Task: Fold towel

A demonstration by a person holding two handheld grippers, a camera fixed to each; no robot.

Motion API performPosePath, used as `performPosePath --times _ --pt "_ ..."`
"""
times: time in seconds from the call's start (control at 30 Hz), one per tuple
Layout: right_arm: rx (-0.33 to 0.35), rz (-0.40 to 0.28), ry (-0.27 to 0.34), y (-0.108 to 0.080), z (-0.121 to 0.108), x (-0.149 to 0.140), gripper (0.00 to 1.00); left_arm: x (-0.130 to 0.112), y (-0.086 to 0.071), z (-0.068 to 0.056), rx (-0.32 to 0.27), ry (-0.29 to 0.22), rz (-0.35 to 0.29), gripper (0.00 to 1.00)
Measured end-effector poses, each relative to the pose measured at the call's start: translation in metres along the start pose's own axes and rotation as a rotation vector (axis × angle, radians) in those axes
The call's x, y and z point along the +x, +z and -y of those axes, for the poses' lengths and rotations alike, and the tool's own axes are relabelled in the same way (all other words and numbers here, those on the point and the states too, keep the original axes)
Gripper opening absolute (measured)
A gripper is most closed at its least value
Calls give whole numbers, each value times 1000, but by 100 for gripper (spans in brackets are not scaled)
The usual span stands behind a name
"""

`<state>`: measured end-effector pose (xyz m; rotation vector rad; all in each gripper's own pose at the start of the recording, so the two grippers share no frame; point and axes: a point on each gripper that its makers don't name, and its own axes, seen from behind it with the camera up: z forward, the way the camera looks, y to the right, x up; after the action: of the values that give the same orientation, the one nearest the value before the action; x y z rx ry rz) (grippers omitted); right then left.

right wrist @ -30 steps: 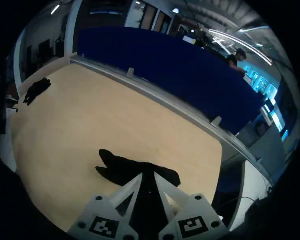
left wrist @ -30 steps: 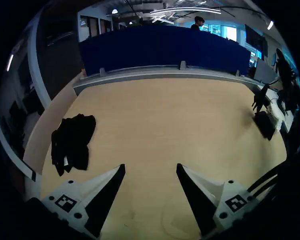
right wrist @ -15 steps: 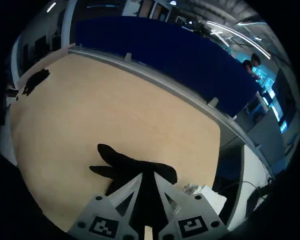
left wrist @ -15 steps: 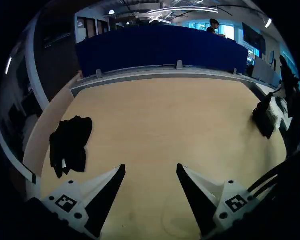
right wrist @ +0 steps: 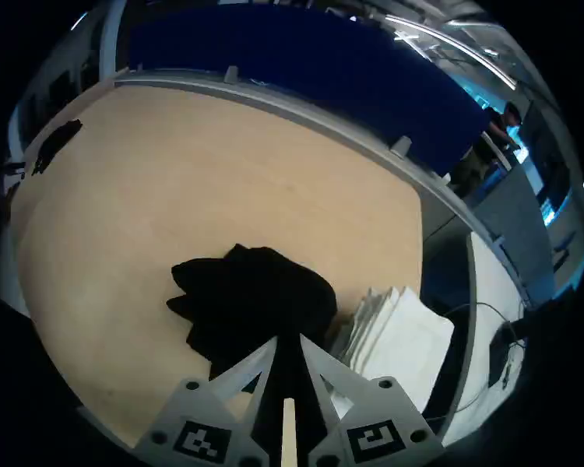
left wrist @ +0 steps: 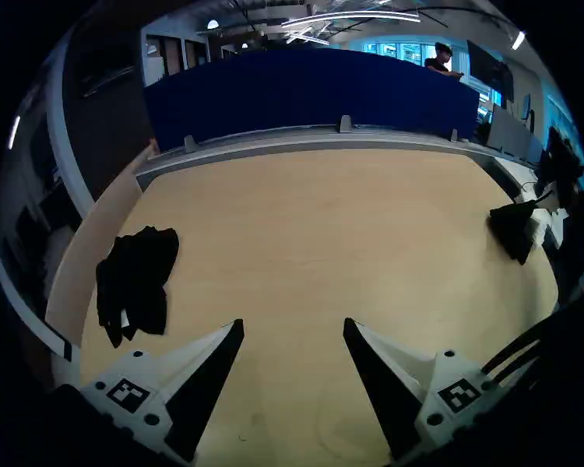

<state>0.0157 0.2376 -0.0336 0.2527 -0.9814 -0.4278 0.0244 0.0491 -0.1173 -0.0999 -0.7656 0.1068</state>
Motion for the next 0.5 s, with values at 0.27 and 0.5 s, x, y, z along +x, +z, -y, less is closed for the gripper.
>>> performPosePath --times 0.27,0.5 --pt "-28 67 44 8 -2 -38 5 -4 0 2 6 8 3 95" --pt "-52 128 95 23 -1 -68 5 -5 1 5 16 21 7 95"
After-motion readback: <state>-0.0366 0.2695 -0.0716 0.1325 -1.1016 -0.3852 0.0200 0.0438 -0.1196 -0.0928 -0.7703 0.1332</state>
